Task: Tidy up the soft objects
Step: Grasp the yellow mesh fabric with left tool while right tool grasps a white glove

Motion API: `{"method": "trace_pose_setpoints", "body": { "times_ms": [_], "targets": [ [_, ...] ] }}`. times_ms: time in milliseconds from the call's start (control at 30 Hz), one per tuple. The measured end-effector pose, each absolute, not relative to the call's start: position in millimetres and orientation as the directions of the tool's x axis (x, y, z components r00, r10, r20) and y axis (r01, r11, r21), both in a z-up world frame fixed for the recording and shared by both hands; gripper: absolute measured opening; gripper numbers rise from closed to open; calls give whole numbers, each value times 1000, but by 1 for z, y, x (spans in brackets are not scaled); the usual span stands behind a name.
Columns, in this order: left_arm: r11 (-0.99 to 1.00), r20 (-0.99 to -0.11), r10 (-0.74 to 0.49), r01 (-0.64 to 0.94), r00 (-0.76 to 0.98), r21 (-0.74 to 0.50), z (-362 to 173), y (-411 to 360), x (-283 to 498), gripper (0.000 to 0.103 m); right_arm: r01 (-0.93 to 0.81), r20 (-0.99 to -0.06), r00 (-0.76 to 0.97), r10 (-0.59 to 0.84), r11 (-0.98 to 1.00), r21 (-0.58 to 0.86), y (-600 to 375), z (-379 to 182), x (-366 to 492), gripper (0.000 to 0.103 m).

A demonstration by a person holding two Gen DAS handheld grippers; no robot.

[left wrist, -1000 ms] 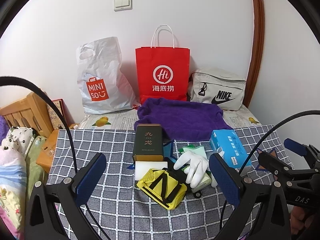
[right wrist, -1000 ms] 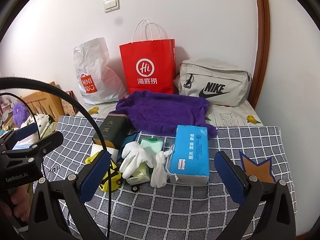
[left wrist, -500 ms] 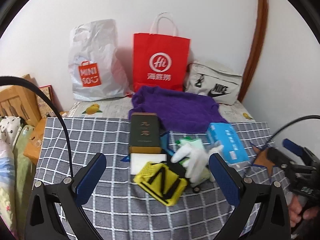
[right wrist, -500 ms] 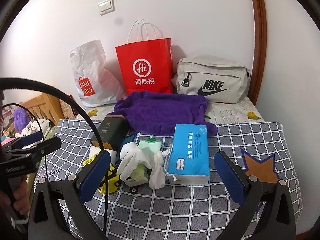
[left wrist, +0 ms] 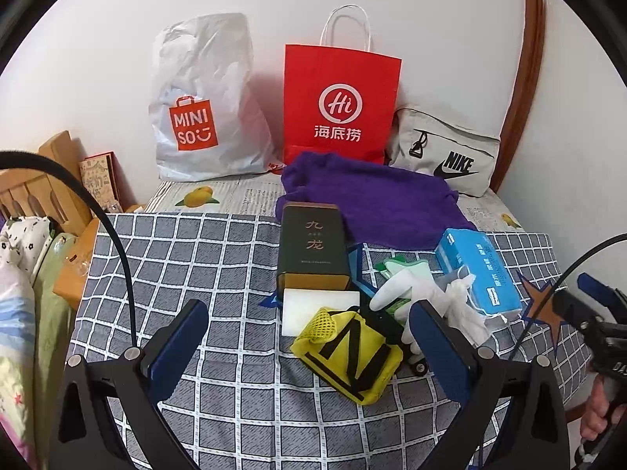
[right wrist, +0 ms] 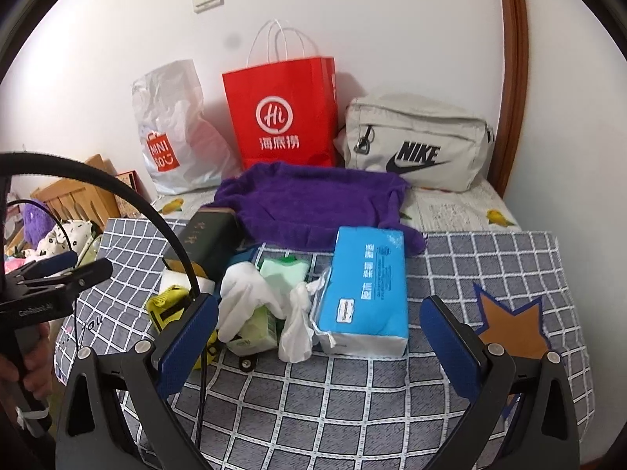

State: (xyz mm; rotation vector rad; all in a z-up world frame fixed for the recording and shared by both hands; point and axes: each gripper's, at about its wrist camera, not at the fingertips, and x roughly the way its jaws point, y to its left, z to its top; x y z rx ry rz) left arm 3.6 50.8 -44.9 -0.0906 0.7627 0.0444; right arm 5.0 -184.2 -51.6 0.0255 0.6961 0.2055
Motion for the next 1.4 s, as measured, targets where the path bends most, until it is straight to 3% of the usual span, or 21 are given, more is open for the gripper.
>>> {"method": "trace_pose_setpoints", "body": {
  "times_ms": [367, 633, 767, 833, 900, 967, 1000, 1200, 1400],
  "targets": [
    [998, -716, 22, -58, 698, -25, -79, 52, 22, 103, -166, -607, 766, 214, 977, 134, -193, -65, 10, 102],
    [991, -799, -100, -16, 593, -136, -131, 42, 47, 102, -176, -661, 716, 226, 974, 143, -195, -83, 22, 102],
    [996, -827, -69, -5, 557, -87, -152, 37, 59, 76, -189, -680, 702, 212, 976, 109, -193, -91, 25, 102],
    [995, -834, -87, 6, 544, -100, -157, 41, 63, 75, -191, -690, 693, 211, 976, 107, -193, -95, 28, 102],
    [991, -829, -119, 17, 546, -131, -159, 46, 65, 61, -195, -696, 686, 212, 975, 105, -192, -97, 30, 102],
    [992, -821, -118, 25, 558, -126, -156, 48, 65, 53, -203, -697, 685, 213, 974, 99, -191, -99, 33, 101],
    [992, -817, -114, 29, 565, -119, -154, 49, 64, 43, -210, -697, 683, 216, 973, 96, -189, -99, 35, 100],
    [983, -799, -175, 54, 575, -177, -140, 63, 58, 34, -275, -703, 660, 266, 956, 104, -168, -99, 47, 97],
    [983, -788, -180, 70, 588, -173, -128, 70, 48, 32, -366, -719, 611, 332, 923, 115, -134, -102, 70, 94]
  ]
}}
